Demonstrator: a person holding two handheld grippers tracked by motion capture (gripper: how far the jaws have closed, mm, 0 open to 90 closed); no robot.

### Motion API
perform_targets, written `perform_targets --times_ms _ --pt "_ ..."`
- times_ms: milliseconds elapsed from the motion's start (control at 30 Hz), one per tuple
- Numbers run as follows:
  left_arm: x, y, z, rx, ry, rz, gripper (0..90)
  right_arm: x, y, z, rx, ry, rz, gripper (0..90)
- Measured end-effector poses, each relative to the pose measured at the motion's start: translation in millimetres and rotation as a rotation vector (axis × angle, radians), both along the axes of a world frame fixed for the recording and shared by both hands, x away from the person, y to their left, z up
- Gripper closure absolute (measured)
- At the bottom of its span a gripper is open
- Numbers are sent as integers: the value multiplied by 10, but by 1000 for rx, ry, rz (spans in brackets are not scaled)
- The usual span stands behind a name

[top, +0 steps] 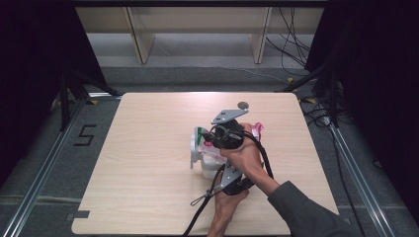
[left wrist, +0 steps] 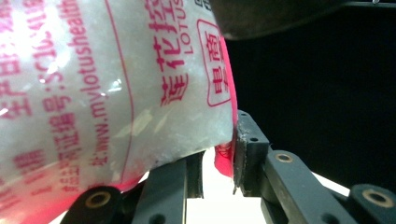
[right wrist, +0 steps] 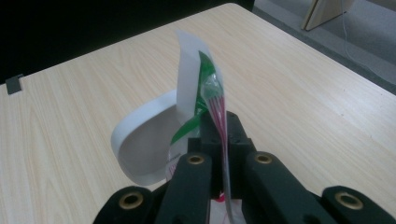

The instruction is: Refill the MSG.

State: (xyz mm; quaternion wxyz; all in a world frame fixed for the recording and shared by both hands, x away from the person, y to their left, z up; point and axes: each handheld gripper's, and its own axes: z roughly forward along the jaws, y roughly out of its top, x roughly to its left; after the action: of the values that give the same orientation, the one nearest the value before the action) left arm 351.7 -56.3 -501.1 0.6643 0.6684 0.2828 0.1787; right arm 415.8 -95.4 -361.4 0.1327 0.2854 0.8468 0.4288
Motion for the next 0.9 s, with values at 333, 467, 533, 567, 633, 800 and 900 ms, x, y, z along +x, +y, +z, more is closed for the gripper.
perform_targets --times_ms 333,467,533,567,633,800,900 --pt "-2 4 1 0 -3 0 754 -5 -2 4 10 4 2 900" --pt "-3 2 0 0 -3 -1 754 8 -19 16 3 -5 25 900" --pt "-3 2 1 0 -3 -1 754 9 -20 14 8 -8 25 900" --pt "-4 3 2 -1 -4 -1 754 9 -21 15 8 -14 23 900" --pt "-5 3 2 -1 -4 0 754 5 -21 20 5 -10 21 900" --pt "-6 2 3 -3 -3 0 755 1 -19 23 8 -5 25 900" --pt "-6 0 3 -5 -4 1 755 6 -23 23 12 -13 29 900"
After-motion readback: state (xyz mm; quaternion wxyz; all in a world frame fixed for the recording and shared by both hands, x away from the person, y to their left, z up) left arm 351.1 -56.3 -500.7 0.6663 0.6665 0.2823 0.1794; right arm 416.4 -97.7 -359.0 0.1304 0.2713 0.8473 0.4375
